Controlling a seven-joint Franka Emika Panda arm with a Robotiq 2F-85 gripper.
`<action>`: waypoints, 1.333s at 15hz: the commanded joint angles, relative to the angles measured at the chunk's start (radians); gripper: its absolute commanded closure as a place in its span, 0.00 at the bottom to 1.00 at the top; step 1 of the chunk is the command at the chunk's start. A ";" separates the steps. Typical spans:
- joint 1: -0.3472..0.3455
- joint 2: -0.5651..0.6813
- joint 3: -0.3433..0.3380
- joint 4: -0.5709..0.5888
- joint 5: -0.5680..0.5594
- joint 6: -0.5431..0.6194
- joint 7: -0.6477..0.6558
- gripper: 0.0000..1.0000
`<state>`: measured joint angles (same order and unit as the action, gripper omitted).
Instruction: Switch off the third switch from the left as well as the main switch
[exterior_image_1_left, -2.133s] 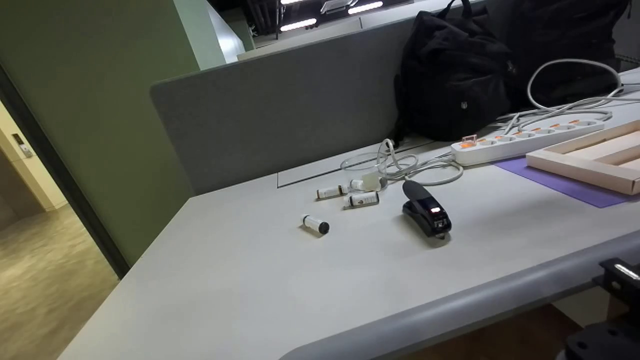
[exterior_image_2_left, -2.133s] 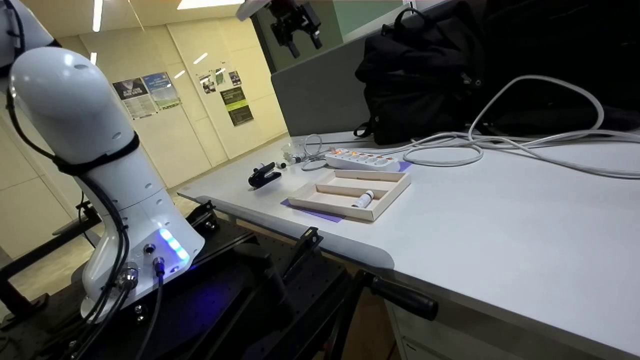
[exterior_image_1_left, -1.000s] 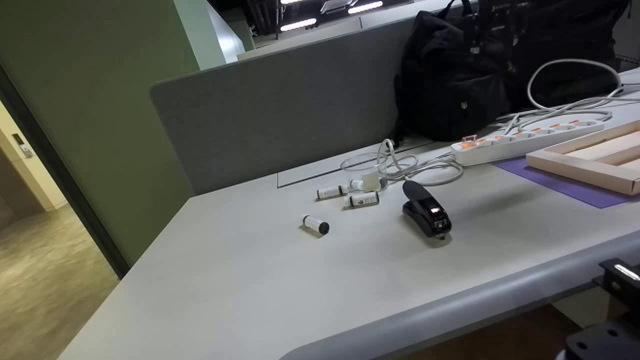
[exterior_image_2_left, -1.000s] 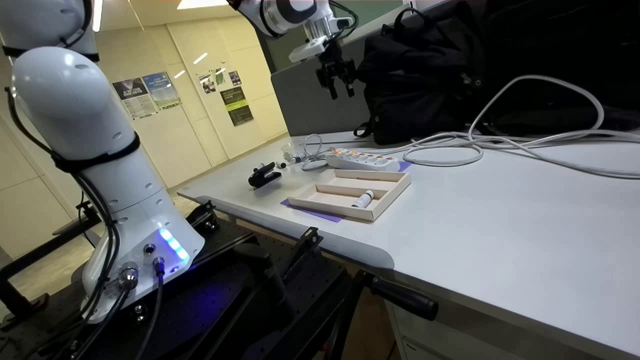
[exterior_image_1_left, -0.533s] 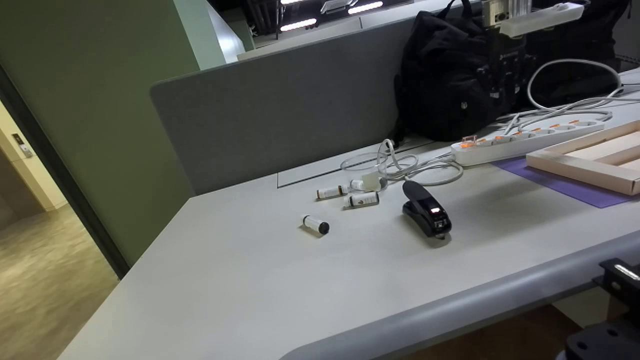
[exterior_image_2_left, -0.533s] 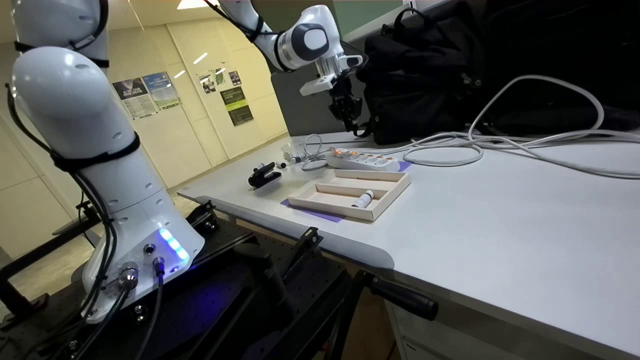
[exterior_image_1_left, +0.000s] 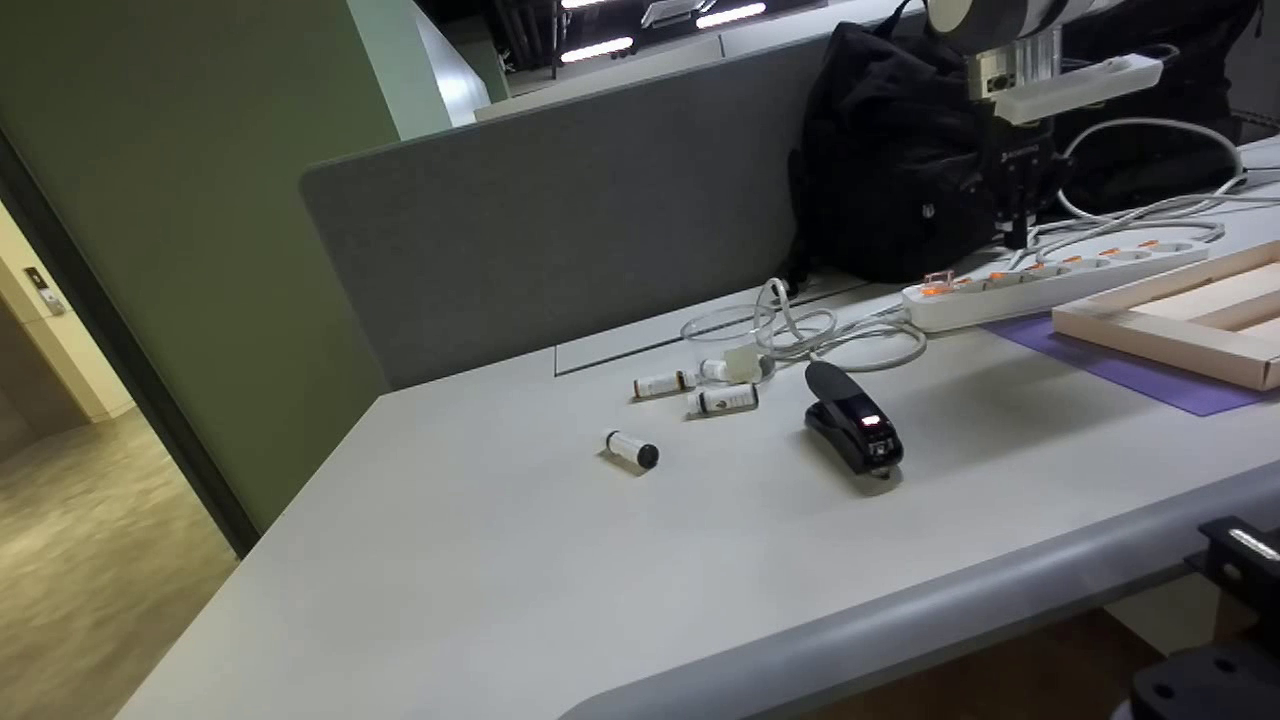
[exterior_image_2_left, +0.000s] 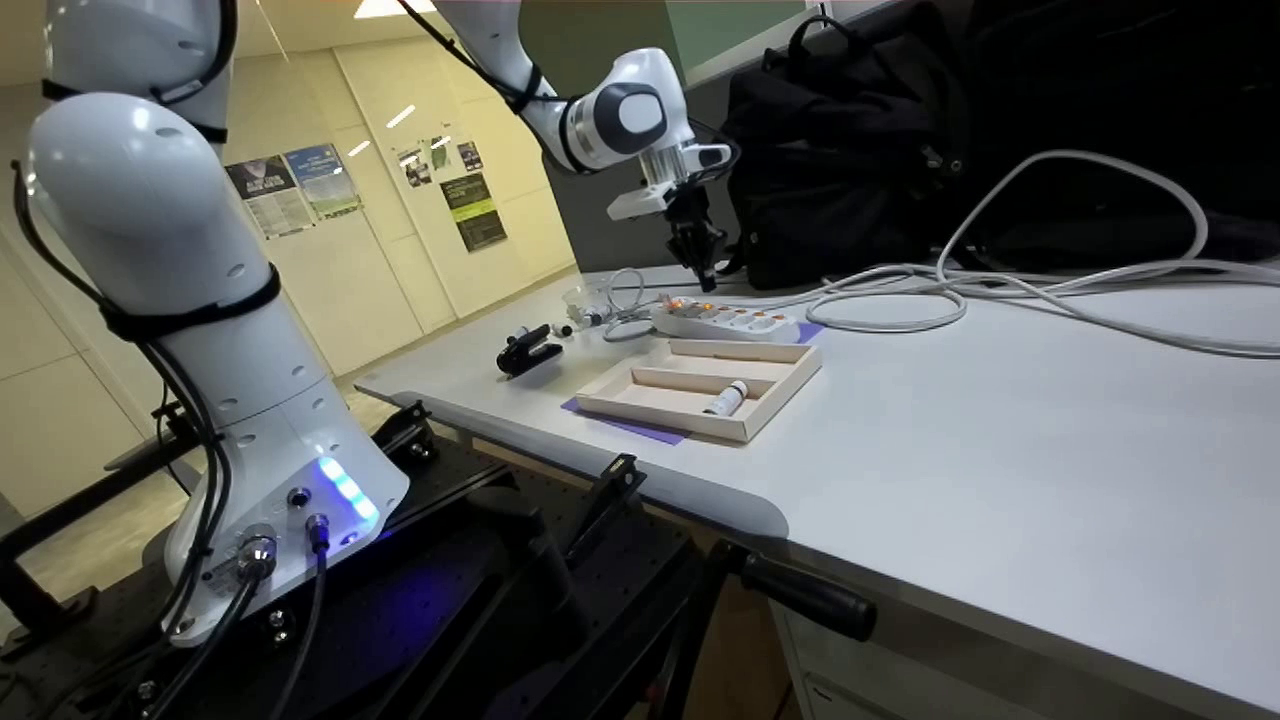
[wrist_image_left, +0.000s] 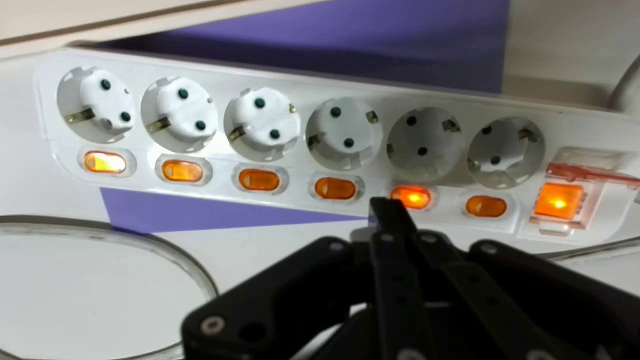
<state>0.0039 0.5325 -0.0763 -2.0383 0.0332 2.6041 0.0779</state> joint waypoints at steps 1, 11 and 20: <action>0.019 0.027 -0.020 0.032 -0.025 0.015 0.063 1.00; 0.035 0.073 -0.018 0.055 -0.018 0.043 0.081 1.00; 0.063 0.105 -0.023 0.072 -0.019 0.052 0.103 1.00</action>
<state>0.0450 0.6139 -0.0901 -1.9937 0.0327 2.6574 0.1266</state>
